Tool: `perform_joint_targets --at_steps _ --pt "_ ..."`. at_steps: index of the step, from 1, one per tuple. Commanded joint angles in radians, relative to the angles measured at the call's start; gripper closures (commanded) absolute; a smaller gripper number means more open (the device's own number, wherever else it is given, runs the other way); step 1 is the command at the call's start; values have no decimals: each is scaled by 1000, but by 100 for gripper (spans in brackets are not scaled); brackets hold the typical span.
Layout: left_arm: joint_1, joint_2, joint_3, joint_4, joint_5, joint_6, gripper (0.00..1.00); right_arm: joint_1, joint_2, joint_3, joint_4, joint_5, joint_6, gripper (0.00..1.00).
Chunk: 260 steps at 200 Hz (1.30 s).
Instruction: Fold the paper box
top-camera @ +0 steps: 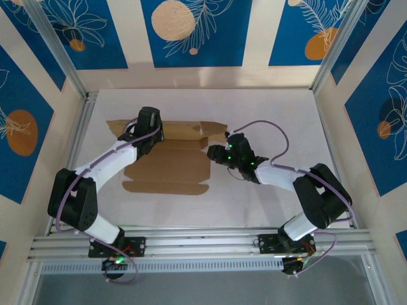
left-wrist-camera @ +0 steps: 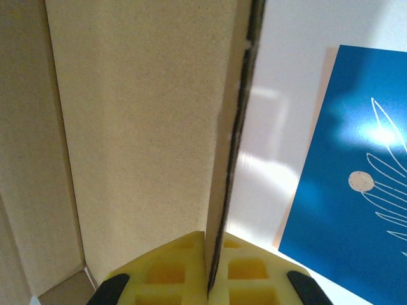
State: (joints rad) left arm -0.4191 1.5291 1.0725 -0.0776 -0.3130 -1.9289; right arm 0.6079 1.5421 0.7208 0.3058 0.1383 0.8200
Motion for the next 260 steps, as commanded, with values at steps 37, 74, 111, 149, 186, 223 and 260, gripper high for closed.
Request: perform_joint_targets --at_steps 37,74,111,149,186,223,260 --pt "6 11 16 -80 -16 -19 100 10 201 141 -34 182 55 57" --pt "3 24 12 -63 5 -23 100 -25 313 237 30 121 -5 56" --pt "2 27 -7 -50 9 -24 100 -26 367 279 117 24 -16 67" --pt "0 38 -14 -34 19 -31 100 -4 380 290 202 -6 -43 73" --pt "-2 31 -9 -39 16 -29 100 -21 436 304 292 -20 -70 73" --pt "2 25 -7 -61 7 -24 100 -50 383 267 240 4 -99 70" --pt "0 38 4 -57 9 -29 100 -30 336 307 -79 250 -58 42"
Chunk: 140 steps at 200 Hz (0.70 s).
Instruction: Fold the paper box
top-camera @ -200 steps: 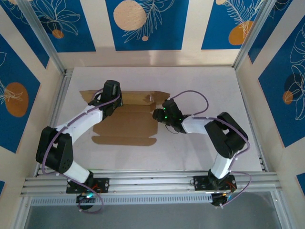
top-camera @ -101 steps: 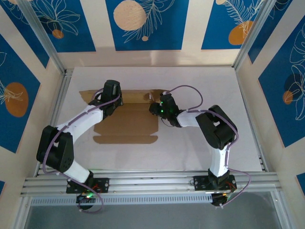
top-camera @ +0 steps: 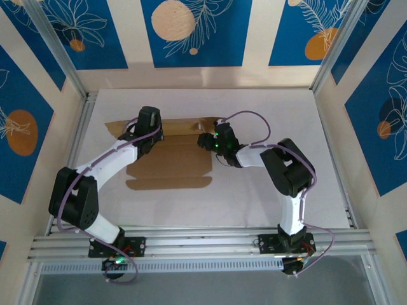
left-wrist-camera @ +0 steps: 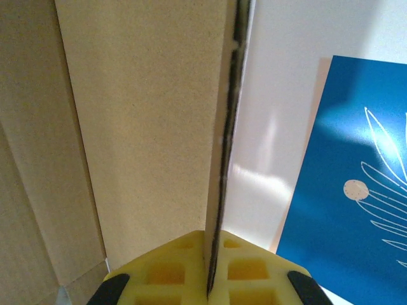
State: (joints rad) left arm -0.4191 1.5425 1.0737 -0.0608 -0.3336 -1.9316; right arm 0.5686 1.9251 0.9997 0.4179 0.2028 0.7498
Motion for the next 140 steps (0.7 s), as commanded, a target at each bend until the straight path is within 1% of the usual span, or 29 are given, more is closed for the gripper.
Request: perform_joint_targets --at_steps 1,13,33,41,53,64,70,82,99,126,140 --pt "0 25 4 -76 30 -26 100 11 -46 28 -196 192 16 42" --pt "-1 28 22 -104 23 -28 100 27 -48 8 -187 237 31 39" --pt "0 36 65 -157 -1 -32 100 68 -67 -84 16 306 -40 36" --pt "1 36 88 -186 -17 -35 100 73 -72 -109 65 324 -54 34" --pt "0 32 126 -233 -49 -24 100 65 -66 -116 85 318 -66 33" --pt "1 32 160 -264 -68 -25 100 61 -69 -111 78 315 -71 34" --pt "0 34 170 -265 -75 -27 100 58 -70 -107 83 299 -72 35" --pt "3 41 193 -268 -75 -27 100 47 -51 -96 102 230 -59 36" --pt "2 56 219 -276 -68 -25 100 21 -13 -51 57 159 -20 36" --pt "2 74 223 -271 -47 -34 100 -25 53 36 -4 61 -48 34" --pt "2 77 220 -270 -50 -35 100 -51 75 54 21 -3 -62 34"
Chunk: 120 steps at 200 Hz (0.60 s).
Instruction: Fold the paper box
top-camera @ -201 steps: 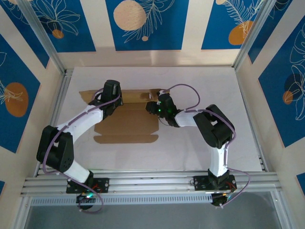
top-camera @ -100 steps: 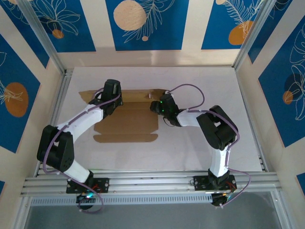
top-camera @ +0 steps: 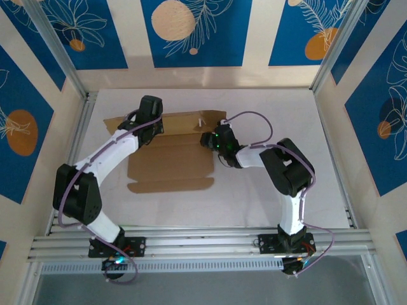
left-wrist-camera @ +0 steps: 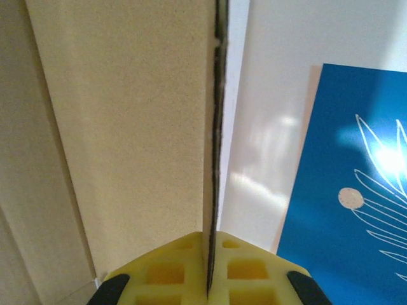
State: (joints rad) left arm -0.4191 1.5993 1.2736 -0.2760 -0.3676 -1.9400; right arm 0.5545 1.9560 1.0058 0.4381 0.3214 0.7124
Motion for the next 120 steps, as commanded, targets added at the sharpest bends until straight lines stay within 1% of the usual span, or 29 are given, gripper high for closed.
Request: perform_joint_targets --at_steps 1,9,42,62,72,93,120 --pt "2 20 21 -53 -17 -27 100 -39 47 49 4 -128 -25 34" --pt "2 22 21 -54 -16 -27 100 -59 62 57 24 -192 -16 37" --pt "2 33 28 -43 -22 -19 100 -75 64 53 86 -319 53 47" --pt "2 39 24 -32 -16 -20 100 -77 64 47 155 -388 86 51" --pt "2 43 19 -26 -9 -25 100 -80 66 43 186 -398 105 53" --pt "0 42 7 -17 -4 -32 100 -92 76 57 204 -406 149 53" --pt "-1 30 -3 -19 -9 -29 100 -112 112 38 339 -440 269 55"
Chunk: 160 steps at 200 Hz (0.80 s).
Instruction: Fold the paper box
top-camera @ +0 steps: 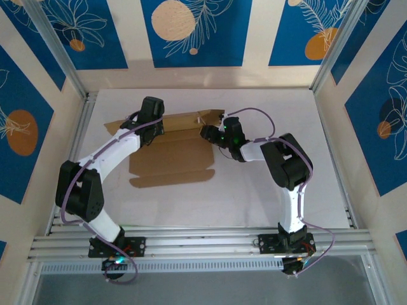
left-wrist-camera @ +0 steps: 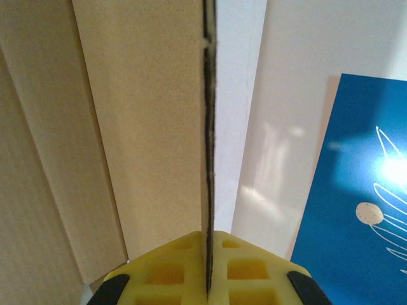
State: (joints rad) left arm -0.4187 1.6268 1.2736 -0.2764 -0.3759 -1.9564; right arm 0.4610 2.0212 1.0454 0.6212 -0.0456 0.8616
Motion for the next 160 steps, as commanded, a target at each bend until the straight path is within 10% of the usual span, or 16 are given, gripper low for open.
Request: perform_joint_targets --at_steps 1,160 --pt "-1 3 -3 -18 -1 -12 100 -18 48 -2 161 -75 124 55" --pt "-11 34 -43 43 38 -12 100 40 204 220 24 -215 169 52"
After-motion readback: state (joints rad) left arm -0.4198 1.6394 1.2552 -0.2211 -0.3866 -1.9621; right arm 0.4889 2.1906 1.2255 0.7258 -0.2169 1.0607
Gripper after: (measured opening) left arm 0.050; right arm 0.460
